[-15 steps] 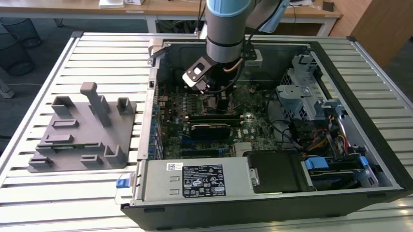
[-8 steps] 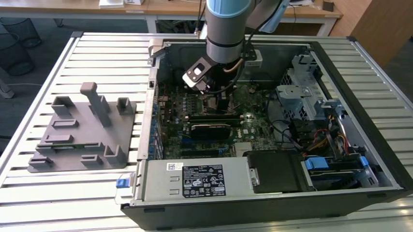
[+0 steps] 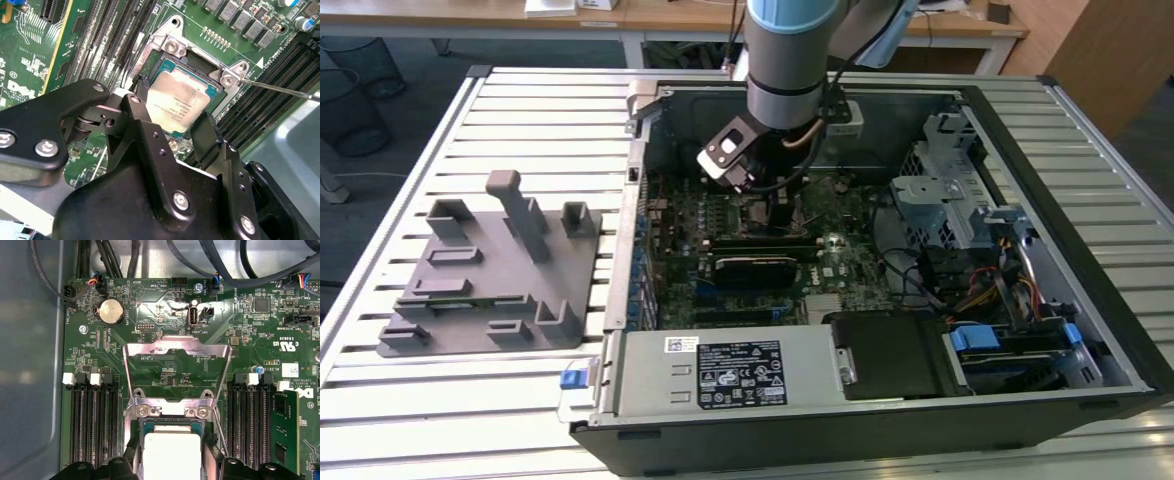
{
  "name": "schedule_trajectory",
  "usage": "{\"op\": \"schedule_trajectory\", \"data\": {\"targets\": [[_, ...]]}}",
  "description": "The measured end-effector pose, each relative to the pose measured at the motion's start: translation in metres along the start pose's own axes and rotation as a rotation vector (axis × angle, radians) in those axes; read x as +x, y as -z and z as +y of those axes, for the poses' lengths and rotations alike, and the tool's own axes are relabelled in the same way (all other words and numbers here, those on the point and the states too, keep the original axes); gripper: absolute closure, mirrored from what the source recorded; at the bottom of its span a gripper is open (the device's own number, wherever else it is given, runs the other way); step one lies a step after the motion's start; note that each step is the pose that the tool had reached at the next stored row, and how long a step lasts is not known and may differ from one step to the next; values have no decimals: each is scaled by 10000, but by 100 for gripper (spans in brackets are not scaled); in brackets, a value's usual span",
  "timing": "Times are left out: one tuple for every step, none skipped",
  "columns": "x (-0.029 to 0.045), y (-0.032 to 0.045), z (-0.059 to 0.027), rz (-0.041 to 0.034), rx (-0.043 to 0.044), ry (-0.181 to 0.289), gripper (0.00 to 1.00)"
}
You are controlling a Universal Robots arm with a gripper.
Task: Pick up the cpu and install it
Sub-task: 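Place the cpu into insertion slot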
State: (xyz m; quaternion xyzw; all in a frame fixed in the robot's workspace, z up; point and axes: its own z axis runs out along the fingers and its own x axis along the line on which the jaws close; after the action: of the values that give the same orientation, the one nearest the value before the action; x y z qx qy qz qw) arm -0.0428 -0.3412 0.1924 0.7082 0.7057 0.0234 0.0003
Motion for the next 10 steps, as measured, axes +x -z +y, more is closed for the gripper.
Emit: {"op": "schedule_trajectory", "data": {"targets": [[1, 8, 0, 1, -1, 0, 39], [1, 18, 1, 1, 0, 0, 39], [1, 27, 1, 1, 0, 0, 39], [1, 38, 1, 1, 1, 0, 39], [2, 49, 2, 0, 1, 0, 39], [2, 60, 2, 0, 2, 1, 39], [2, 70, 2, -1, 4, 0, 39], [3, 77, 3, 0, 5, 0, 39], [3, 84, 3, 0, 7, 0, 39], [3, 92, 3, 1, 9, 0, 40]]}}
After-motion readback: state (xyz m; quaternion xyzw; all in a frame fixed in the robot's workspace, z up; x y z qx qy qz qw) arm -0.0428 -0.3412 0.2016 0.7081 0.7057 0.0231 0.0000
